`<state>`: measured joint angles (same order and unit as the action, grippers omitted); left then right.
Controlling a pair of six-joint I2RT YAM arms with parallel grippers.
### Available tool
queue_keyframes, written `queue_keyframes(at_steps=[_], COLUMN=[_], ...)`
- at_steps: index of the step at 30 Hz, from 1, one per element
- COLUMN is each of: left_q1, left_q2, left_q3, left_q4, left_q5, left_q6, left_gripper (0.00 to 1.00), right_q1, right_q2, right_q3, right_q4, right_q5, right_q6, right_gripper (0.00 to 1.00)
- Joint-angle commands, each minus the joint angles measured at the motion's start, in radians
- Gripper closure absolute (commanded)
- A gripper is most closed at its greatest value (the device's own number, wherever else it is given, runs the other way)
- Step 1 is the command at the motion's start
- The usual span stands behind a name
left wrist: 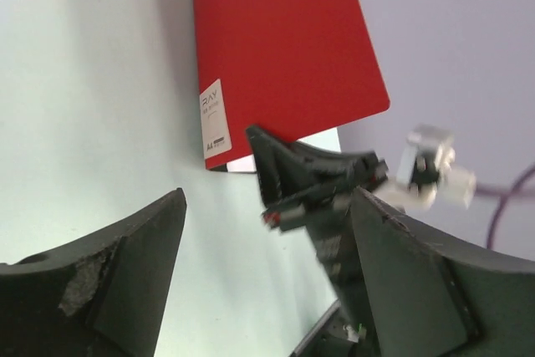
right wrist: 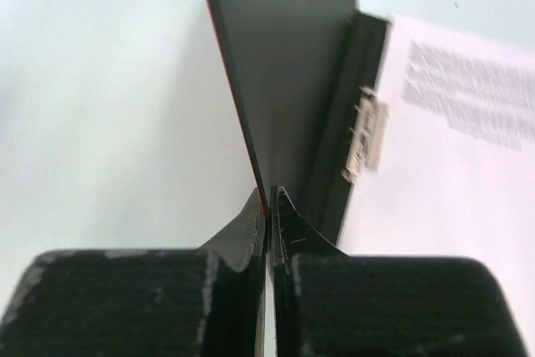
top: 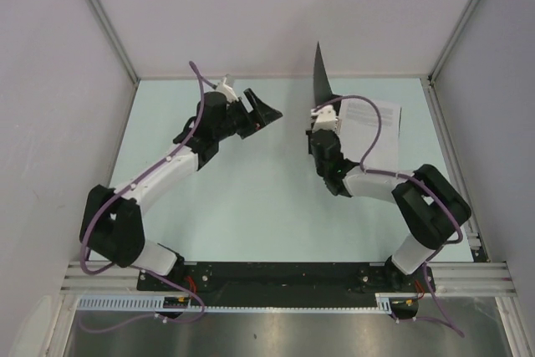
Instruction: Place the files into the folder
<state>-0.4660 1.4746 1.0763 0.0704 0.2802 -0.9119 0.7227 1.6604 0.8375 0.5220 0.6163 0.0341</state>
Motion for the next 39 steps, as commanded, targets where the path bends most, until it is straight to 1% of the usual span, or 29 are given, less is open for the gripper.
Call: queue_keyframes(at_steps=[1,2,3,4,5,6,7,8,9,10,13,14,17,19,20,21,26,28,29,30,31,32,33,36,37,38,39], left_q1=[0.013,0.015,0.018,0.027,0.032,0.036,0.046,0.049,0.052,0.053,0.053,0.053,0.053,0.053,0.053,0.053,0.053,0.053,0.052,0.053,0.053,0.053,0.053,0.053,0.053,0.052,0.053], left_q2=[-0.109,-0.132,-0.145,-0.152,-0.166,-0.168,-0.168,-0.166,-0.168,-0.171,-0.188,-0.188,-0.171,-0.159,-0.157,-0.154,-0.137,-0.135,-0.131,-0.131,-0.126,-0.123,-0.116,-0.099,-0.094,-0.089,-0.085], left_q3=[0.007,0.001,-0.009,-0.025,-0.035,-0.042,-0.053,-0.059,-0.064,-0.075,-0.116,-0.125,-0.13,-0.13,-0.13,-0.13,-0.131,-0.134,-0.136,-0.138,-0.138,-0.138,-0.138,-0.134,-0.134,-0.133,-0.128], left_q4=[-0.006,-0.011,-0.014,-0.011,-0.009,-0.004,-0.001,0.002,0.002,0.002,0.02,0.037,0.052,0.066,0.075,0.078,0.089,0.091,0.091,0.092,0.097,0.098,0.1,0.114,0.115,0.121,0.121], left_q5=[-0.065,-0.087,-0.095,-0.096,-0.095,-0.09,-0.079,-0.069,-0.055,-0.05,-0.053,-0.05,-0.027,-0.006,-0.003,-0.001,0.01,0.013,0.014,0.016,0.019,0.02,0.024,0.034,0.037,0.039,0.043], left_q6=[0.134,0.158,0.166,0.172,0.174,0.173,0.171,0.166,0.168,0.168,0.169,0.16,0.142,0.127,0.125,0.122,0.108,0.108,0.108,0.108,0.108,0.108,0.108,0.099,0.096,0.094,0.094], left_gripper=[0.14,0.14,0.14,0.14,0.13,0.14,0.14,0.14,0.14,0.14,0.14,0.14,0.14,0.14,0.14,0.14,0.14,0.14,0.14,0.14,0.14,0.14,0.14,0.14,0.14,0.14,0.14], right_q1=[-0.113,-0.138,-0.193,-0.219,-0.242,-0.287,-0.307,-0.333,-0.353,-0.391,-0.442,-0.451,-0.52,-0.558,-0.607,-0.629,-0.791,-0.828,-0.848,-0.87,-0.881,-0.888,-0.899,-0.908,-0.908,-0.908,-0.91], right_q2=[-0.082,-0.086,-0.091,-0.084,-0.079,-0.079,-0.077,-0.074,-0.067,-0.053,-0.002,0.013,0.035,0.036,0.038,0.042,0.094,0.165,0.197,0.223,0.281,0.301,0.32,0.299,0.291,0.282,0.283], right_q3=[-0.089,-0.119,-0.129,-0.136,-0.153,-0.17,-0.19,-0.233,-0.244,-0.247,-0.281,-0.294,-0.325,-0.348,-0.357,-0.363,-0.357,-0.292,-0.24,-0.217,-0.186,-0.119,-0.095,-0.068,-0.051,-0.035,-0.005], right_q4=[0.108,0.128,0.16,0.179,0.197,0.231,0.262,0.33,0.358,0.374,0.446,0.463,0.466,0.448,0.444,0.444,0.444,0.347,0.329,0.329,0.297,0.215,0.167,0.055,0.009,-0.073,-0.097], right_q5=[-0.243,-0.348,-0.401,-0.455,-0.56,-0.588,-0.642,-0.668,-0.699,-0.77,-0.863,-0.871,-0.903,-0.899,-0.9,-0.902,-0.981,-1.091,-1.136,-1.217,-1.259,-1.292,-1.332,-1.296,-1.287,-1.282,-1.285], right_q6=[0.279,0.308,0.378,0.412,0.455,0.49,0.586,0.633,0.676,0.77,0.894,0.967,1.029,1.032,1.038,1.044,1.066,1.025,1.012,1.0,0.979,0.954,0.919,0.818,0.744,0.716,0.693], right_gripper=[1.0,1.0,1.0,1.0,1.0,1.0,1.0,1.0,1.0,1.0,1.0,1.0,1.0,1.0,1.0,1.0,1.0,1.0,1.0,1.0,1.0,1.0,1.0,1.0,1.0,1.0,1.0])
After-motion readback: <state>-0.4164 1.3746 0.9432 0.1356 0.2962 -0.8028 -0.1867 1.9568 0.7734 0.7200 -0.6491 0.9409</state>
